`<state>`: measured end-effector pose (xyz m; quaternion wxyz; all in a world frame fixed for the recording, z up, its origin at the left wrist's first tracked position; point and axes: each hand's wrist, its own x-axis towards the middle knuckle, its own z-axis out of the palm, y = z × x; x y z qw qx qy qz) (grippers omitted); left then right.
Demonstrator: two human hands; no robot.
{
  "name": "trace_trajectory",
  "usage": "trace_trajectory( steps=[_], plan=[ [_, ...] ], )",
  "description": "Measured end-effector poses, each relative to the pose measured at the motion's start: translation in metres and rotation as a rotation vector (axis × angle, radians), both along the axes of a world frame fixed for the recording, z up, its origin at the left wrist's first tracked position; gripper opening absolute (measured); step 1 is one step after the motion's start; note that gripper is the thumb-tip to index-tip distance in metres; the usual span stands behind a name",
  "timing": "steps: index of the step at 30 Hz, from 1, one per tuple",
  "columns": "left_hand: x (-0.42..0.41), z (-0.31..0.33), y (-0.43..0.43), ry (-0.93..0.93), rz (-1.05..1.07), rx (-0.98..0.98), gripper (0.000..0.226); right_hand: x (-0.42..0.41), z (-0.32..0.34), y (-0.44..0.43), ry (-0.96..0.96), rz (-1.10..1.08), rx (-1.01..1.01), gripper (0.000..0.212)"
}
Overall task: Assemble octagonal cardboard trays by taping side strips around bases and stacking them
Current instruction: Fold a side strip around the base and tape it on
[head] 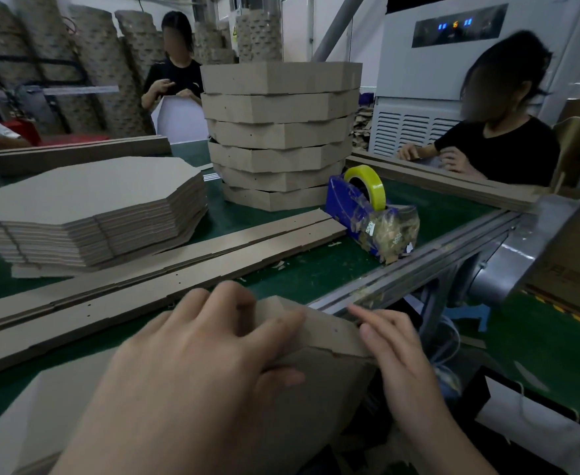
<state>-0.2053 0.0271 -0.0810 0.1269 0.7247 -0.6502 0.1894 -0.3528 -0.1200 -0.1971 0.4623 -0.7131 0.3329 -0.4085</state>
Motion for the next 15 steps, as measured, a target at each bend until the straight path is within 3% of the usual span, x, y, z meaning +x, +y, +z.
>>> trace_trajectory(
  steps=[3,8,12,15],
  plan=[
    [0.007,-0.004,0.011,0.146,-0.038,-0.096,0.040,-0.002,0.009,-0.009,-0.071,0.092,0.150,0.024],
    [0.020,-0.009,0.024,0.287,-0.048,-0.072,0.038,0.005,0.014,-0.004,-0.078,0.128,0.005,0.037],
    [0.013,-0.004,0.013,0.080,-0.060,0.033,0.034,0.016,0.016,0.005,-0.038,0.227,-0.017,0.029],
    [0.009,-0.003,0.006,0.037,-0.053,0.068,0.035,0.017,0.027,0.002,-0.081,0.308,0.118,0.019]
  ],
)
